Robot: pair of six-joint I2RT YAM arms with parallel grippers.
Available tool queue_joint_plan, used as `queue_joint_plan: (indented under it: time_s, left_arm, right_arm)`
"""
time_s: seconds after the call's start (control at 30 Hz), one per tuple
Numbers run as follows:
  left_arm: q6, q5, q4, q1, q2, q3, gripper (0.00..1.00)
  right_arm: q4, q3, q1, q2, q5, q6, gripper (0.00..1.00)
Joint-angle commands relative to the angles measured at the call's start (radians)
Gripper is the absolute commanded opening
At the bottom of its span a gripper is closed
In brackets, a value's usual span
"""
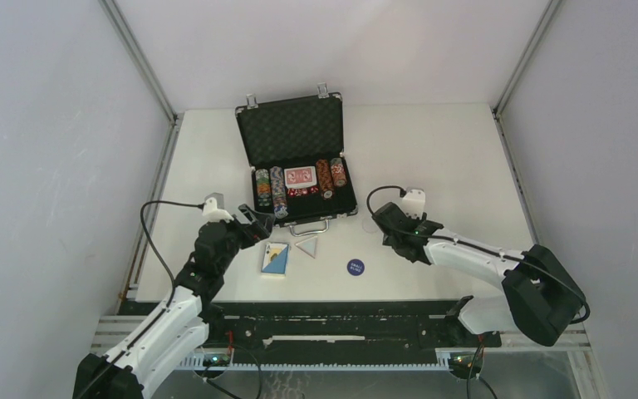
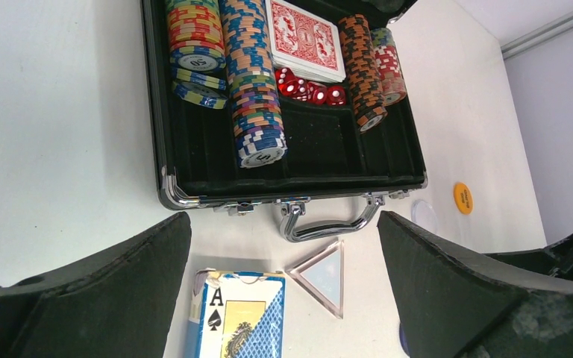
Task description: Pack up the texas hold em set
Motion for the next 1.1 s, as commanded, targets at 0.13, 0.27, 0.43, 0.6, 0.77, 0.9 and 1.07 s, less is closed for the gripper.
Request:
queue_joint_plan:
  time_s: [0.13,0.27,0.43,0.6,0.77,0.9,1.07]
  left_arm:
    - [-0.018,0.032,0.055,-0.005,0.004,-0.027,1.0]
    - [-0.018,0.032,0.057,-0.004,0.005,-0.027,1.0]
    - [-0.017,0.032,0.057,-0.004,0.01,-0.027,1.0]
    - [-0.017,0.033,0.06,-0.005,0.014,-0.027,1.0]
    - [-0.016,0.032,0.061,-0.005,0.014,-0.027,1.0]
    - [-0.016,0.034,0.063,-0.004,0.019,-0.026,1.0]
    - [-0.015,0.032,0.062,-0.004,0.02,-0.026,1.0]
  right_arm:
    - [0.041,-0.02,-0.024,0.027,0.004,0.056,0.5]
    - [0.069,-0.02,-0.03,0.065,-0.01,0.047,0.46]
    - [0.079,-0.02,-0.037,0.094,-0.015,0.051,0.46]
    - [0.092,-0.023,-0.044,0.096,-0.018,0.045,0.45]
    - [0.108,-0.026,-0.048,0.113,-0.025,0.039,0.4]
    - [0.118,-0.026,-0.048,0.117,-0.031,0.035,0.36]
    - [0.13,-0.026,-0.047,0.119,-0.035,0.024,0.34]
